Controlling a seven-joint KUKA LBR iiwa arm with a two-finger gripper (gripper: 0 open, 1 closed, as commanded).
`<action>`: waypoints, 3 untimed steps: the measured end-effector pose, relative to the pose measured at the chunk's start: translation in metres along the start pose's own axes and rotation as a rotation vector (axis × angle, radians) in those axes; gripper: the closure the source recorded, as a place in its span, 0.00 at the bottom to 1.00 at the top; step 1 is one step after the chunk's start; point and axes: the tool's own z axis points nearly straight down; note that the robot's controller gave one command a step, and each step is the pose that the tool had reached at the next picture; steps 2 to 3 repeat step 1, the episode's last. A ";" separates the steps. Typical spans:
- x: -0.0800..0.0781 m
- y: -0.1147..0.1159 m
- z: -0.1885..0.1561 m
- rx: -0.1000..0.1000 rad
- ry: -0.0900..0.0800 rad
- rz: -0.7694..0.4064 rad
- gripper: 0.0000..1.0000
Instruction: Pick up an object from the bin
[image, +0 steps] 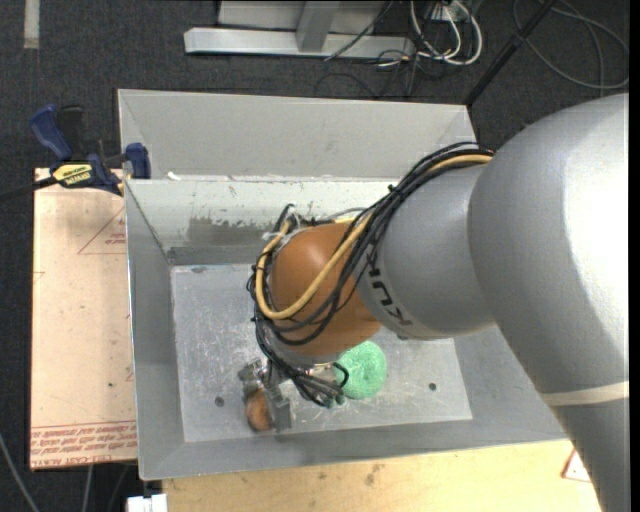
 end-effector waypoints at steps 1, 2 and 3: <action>-0.020 -0.026 -0.136 0.003 -0.023 0.081 1.00; -0.020 -0.026 -0.136 0.003 -0.023 0.081 1.00; -0.020 -0.026 -0.136 0.003 -0.023 0.081 1.00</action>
Offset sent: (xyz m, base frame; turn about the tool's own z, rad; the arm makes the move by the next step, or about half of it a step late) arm 0.0000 0.0000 0.0000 0.0000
